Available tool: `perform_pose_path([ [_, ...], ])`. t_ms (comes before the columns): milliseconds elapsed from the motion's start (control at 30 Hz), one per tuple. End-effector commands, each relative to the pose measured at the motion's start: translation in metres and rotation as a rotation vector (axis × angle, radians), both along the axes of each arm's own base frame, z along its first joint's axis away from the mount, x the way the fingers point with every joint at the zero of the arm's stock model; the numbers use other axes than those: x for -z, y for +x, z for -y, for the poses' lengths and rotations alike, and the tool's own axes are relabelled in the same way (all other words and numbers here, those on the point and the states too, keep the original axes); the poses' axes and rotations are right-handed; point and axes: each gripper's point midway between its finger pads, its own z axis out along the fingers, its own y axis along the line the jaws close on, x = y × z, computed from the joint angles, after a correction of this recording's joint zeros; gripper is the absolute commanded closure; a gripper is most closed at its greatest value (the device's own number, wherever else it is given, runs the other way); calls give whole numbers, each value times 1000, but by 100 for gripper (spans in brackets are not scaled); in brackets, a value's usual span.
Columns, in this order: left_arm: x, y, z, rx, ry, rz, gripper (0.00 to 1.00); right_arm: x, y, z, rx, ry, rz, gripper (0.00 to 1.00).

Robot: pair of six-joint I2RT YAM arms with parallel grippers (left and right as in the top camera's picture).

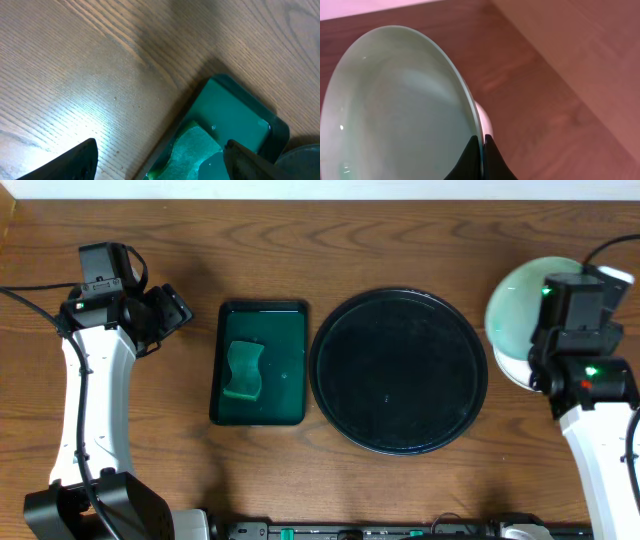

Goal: Clean dirty plates on tray and stack at the side

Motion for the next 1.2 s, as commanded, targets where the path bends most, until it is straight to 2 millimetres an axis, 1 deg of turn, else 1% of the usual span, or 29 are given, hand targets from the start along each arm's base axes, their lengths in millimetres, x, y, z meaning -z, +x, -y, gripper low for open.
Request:
perform_pose_path([
  [0, -2, 1, -3, -15, 2, 4, 19, 14, -10, 36, 179, 2, 1, 99],
  [100, -2, 1, -3, -15, 2, 4, 20, 33, -11, 54, 236, 37, -35, 99],
  [233, -2, 1, -3, -15, 2, 4, 20, 69, -8, 72, 263, 130, -104, 99],
  [267, -2, 1, -3, -15, 2, 4, 20, 84, -6, 76, 264, 178, -126, 99],
  [400, -2, 1, -3, -14, 2, 4, 20, 126, -4, 89, 283, 299, -188, 99],
  [467, -2, 1, -3, -15, 2, 4, 20, 143, -1, 89, 274, 365, -204, 99],
  [533, -2, 1, -3, -15, 2, 4, 20, 154, 1, 87, 260, 415, -213, 99],
  [600, -2, 1, -3, -15, 2, 4, 20, 161, 4, 84, 232, 439, -228, 98],
  [733, -2, 1, -3, -15, 2, 4, 19, 162, 11, 77, 163, 459, -235, 82],
  [833, -2, 1, -3, -15, 2, 4, 19, 163, 15, 71, 106, 475, -247, 58],
  [867, -2, 1, -3, -15, 2, 4, 20, 164, 16, 68, 94, 484, -248, 54],
  [900, -2, 1, -3, -15, 2, 4, 20, 164, 18, 64, 69, 504, -247, 53],
  [967, -2, 1, -3, -14, 2, 4, 19, 163, 28, 40, -72, 586, -239, 52],
  [1067, -2, 1, -3, -15, 2, 4, 20, 153, 45, -5, -301, 715, -201, 54],
  [1133, -2, 1, -3, -15, 2, 4, 20, 149, 50, -37, -437, 774, -206, 53],
  [1167, -2, 1, -3, -14, 2, 4, 20, 148, 50, -49, -482, 797, -213, 53],
])
